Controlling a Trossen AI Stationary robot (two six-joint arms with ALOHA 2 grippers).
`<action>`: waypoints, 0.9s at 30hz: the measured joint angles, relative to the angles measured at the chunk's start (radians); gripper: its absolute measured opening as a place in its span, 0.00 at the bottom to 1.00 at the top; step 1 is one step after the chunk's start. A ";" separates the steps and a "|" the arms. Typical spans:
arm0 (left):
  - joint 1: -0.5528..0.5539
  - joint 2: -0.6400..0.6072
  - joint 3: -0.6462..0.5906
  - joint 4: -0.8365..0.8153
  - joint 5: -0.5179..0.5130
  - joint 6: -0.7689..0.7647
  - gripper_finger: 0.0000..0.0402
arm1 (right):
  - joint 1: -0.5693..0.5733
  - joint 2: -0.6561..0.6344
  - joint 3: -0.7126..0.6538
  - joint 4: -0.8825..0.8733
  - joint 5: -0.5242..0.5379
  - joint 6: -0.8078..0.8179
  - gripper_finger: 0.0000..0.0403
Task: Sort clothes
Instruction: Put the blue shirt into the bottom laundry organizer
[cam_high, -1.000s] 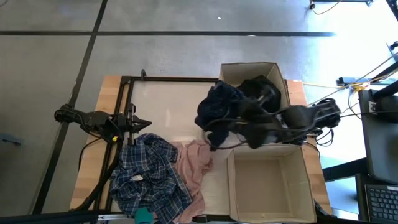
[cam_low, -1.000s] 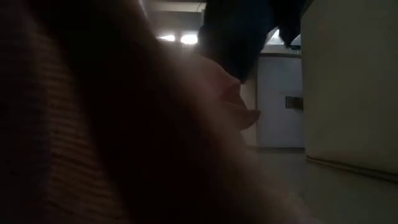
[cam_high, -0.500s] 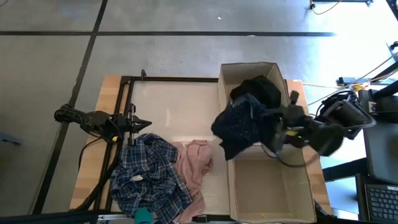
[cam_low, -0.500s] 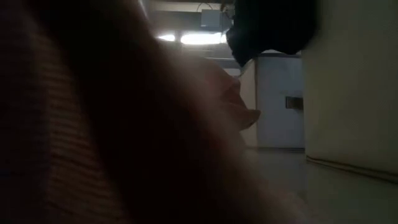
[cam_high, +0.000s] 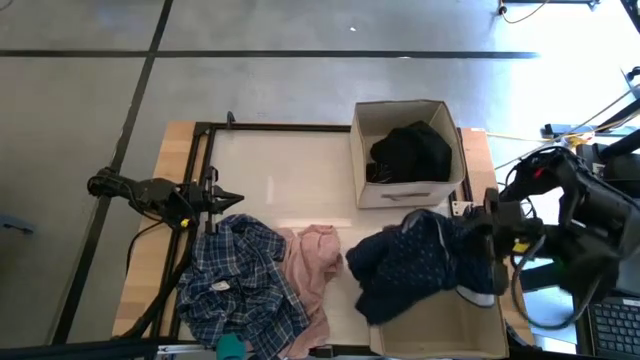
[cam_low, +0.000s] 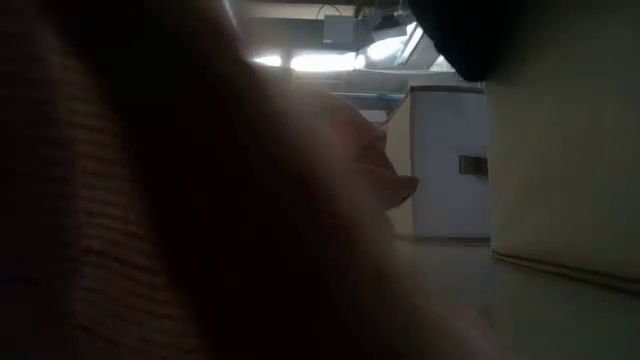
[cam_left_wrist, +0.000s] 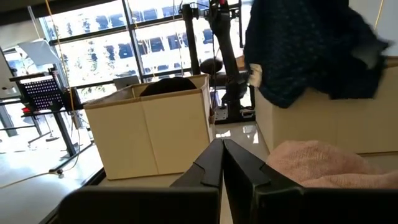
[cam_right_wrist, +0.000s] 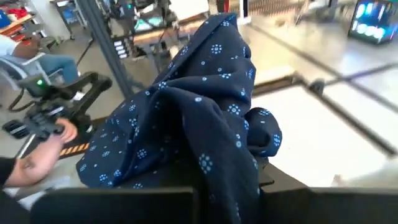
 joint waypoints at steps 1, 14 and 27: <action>0.000 0.000 0.000 0.000 0.000 -0.002 0.00 | 0.015 0.008 0.000 -0.041 0.000 0.067 0.09; 0.000 0.000 0.000 0.000 0.000 -0.009 0.00 | 0.056 0.048 -0.231 -0.213 -0.225 0.673 0.09; 0.000 0.000 0.000 0.038 0.000 0.050 0.00 | 0.055 0.023 -0.703 -0.216 -0.654 1.046 0.14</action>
